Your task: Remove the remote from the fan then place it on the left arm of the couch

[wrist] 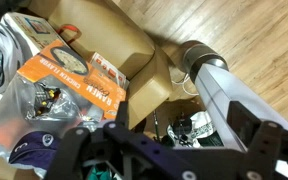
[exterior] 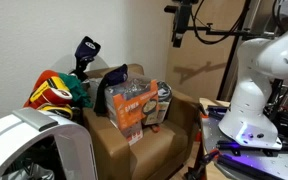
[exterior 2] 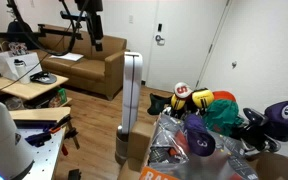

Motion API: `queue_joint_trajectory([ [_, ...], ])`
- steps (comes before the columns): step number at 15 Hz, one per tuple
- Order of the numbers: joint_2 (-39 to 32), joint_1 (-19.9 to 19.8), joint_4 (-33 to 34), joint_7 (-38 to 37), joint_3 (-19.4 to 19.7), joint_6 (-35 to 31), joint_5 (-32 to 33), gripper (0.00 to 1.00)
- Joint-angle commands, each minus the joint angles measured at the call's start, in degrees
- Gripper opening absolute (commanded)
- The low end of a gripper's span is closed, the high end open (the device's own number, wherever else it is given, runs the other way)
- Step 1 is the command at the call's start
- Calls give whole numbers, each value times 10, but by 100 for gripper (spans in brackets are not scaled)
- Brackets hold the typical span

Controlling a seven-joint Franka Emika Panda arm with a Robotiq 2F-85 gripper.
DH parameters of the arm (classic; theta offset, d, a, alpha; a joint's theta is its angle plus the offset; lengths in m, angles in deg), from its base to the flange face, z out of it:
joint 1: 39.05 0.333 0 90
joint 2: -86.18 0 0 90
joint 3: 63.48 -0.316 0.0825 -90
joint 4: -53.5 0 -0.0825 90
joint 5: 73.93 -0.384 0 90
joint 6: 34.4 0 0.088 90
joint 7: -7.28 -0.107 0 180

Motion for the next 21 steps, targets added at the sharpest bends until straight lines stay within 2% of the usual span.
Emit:
queue_joint_trajectory([
  [1,-1,1,1,-1,1,1,1,100],
  [6,-1,1,1,-1,1,1,1,100],
  [13,-39,0,52,106,37,0,72,100],
  [17,-107,12,126,203,66,4,93,100],
  [21,-208,28,210,302,84,23,81,100],
])
